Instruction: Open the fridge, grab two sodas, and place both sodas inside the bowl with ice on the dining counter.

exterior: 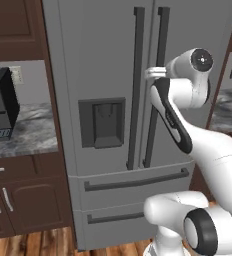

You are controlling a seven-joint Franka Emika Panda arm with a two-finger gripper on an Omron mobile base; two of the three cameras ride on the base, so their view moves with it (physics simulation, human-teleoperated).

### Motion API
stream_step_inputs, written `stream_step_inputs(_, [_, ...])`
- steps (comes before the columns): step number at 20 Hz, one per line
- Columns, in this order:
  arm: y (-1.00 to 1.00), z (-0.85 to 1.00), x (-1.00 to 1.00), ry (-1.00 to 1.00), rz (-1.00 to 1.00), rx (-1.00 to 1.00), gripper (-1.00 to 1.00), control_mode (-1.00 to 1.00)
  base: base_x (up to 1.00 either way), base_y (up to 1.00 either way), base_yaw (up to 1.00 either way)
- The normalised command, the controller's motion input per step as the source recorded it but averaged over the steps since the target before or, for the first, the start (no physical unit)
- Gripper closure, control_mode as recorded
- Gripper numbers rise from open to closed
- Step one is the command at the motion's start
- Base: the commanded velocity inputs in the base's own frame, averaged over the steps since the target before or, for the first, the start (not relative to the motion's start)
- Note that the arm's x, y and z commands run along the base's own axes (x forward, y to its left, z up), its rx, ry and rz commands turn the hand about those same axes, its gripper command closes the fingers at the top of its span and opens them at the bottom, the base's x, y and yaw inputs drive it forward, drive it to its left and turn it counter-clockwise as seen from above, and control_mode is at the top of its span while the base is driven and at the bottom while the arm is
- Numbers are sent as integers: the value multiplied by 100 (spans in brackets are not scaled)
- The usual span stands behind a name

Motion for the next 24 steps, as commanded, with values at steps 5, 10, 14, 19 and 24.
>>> stream_step_inputs(5, [0, 0, 43, -1, 0, 0, -100, -100, 0, 0, 0])
stream_step_inputs(10, [-1, 0, 52, 0, 0, 0, -100, -100, 0, 0, 0])
stream_step_inputs(14, [-13, 0, 54, 0, 3, 0, -100, -100, 0, 0, 0])
stream_step_inputs(19, [-11, 0, 55, 0, 3, 0, -100, -100, 0, 0, 0])
stream_step_inputs(24, [0, 0, 54, 0, 1, 0, 100, -100, 0, 0, 0])
